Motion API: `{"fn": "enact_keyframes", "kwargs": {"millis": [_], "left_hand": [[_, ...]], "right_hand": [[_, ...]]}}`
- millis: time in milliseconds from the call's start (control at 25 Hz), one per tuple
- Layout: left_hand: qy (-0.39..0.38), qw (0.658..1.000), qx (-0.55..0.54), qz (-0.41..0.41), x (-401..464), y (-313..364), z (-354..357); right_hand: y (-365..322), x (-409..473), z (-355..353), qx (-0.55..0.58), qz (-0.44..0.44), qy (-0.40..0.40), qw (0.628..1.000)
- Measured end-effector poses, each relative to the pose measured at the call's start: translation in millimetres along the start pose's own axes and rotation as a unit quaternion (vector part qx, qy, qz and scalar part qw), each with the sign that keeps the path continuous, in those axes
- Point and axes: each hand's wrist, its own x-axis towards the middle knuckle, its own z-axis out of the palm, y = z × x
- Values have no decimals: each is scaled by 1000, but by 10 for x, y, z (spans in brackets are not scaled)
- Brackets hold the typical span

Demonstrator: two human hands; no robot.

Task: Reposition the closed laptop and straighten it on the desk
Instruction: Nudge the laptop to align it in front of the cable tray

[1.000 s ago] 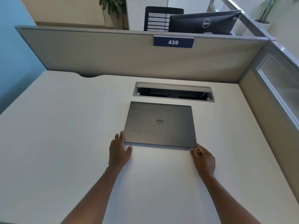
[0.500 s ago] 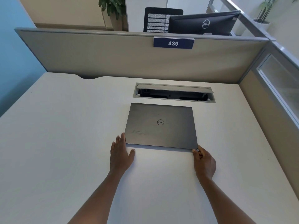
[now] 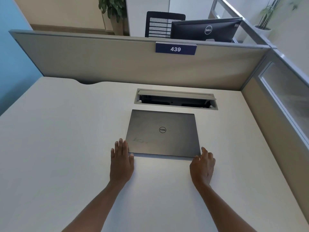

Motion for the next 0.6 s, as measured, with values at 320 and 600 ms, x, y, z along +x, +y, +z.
{"fn": "enact_keyframes", "kwargs": {"millis": [320, 600], "left_hand": [[-118, 984, 44, 125, 588, 705, 81], [-109, 980, 107, 127, 686, 862, 340]], "right_hand": [[-580, 201, 391, -108, -197, -145, 964], [-591, 193, 713, -175, -251, -175, 936]]}}
